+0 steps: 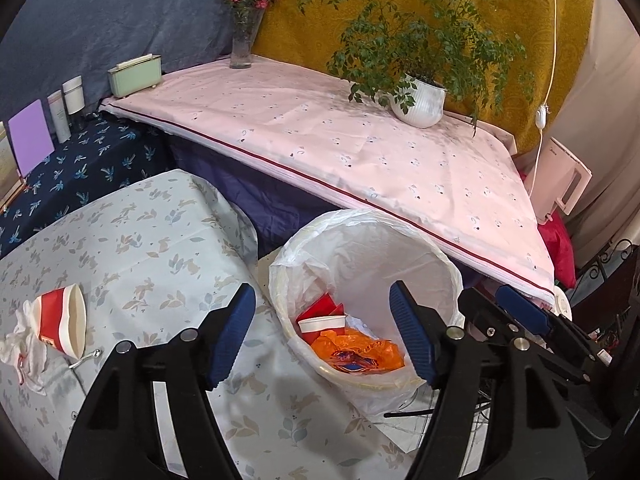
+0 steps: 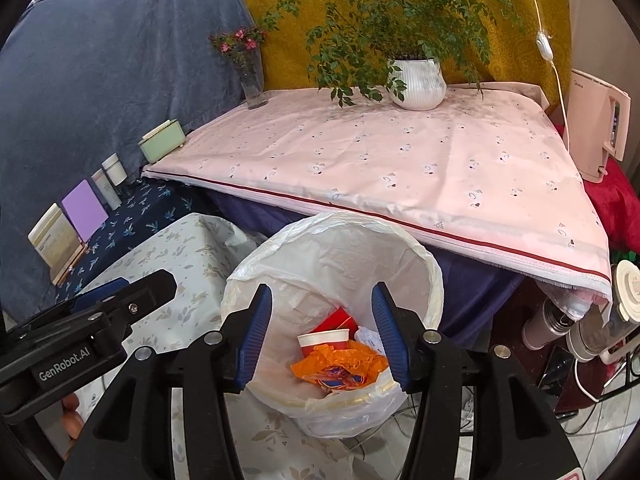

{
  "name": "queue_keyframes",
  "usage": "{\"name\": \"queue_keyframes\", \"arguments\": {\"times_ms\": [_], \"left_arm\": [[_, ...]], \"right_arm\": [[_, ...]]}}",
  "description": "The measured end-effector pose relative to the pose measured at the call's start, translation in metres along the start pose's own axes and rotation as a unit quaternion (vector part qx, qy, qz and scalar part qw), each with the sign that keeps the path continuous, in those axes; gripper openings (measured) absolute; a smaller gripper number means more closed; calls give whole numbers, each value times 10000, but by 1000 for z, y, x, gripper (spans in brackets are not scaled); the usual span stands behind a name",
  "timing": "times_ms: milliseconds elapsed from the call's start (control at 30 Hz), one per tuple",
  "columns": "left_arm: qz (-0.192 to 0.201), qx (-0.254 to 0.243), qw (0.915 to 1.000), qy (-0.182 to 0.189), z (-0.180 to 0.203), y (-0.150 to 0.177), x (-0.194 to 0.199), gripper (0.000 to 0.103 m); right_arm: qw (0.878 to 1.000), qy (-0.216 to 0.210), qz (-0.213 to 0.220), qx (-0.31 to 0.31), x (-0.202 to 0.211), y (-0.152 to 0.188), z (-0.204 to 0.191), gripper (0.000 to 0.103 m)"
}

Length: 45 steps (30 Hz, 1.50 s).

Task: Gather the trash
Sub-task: 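Withdraw both open tools from the bin back over the table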

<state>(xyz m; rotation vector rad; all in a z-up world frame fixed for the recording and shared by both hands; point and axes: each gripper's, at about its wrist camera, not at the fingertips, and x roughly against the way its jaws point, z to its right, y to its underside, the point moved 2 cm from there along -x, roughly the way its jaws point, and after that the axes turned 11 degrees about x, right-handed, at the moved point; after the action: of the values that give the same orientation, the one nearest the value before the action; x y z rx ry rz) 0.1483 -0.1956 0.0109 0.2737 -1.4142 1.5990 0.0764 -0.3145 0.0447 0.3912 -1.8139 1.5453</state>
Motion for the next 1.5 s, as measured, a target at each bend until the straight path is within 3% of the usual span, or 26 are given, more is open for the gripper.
{"name": "queue_keyframes", "arguments": {"times_ms": [267, 733, 1167, 1500], "left_arm": [[90, 212, 9997, -84, -24, -2, 12, 67], [294, 851, 9945, -531, -96, 7, 39, 85], [379, 1576, 9787, -1258, -192, 31, 61, 90], [29, 2184, 9633, -1557, -251, 67, 55, 90]], "right_arm": [[9998, 0, 66, 180, 8, -5, -19, 56], [9978, -160, 107, 630, 15, -6, -74, 67], [9914, -541, -3, 1194, 10, -1, -148, 67], [9858, -756, -139, 1491, 2, 15, -192, 68]]}}
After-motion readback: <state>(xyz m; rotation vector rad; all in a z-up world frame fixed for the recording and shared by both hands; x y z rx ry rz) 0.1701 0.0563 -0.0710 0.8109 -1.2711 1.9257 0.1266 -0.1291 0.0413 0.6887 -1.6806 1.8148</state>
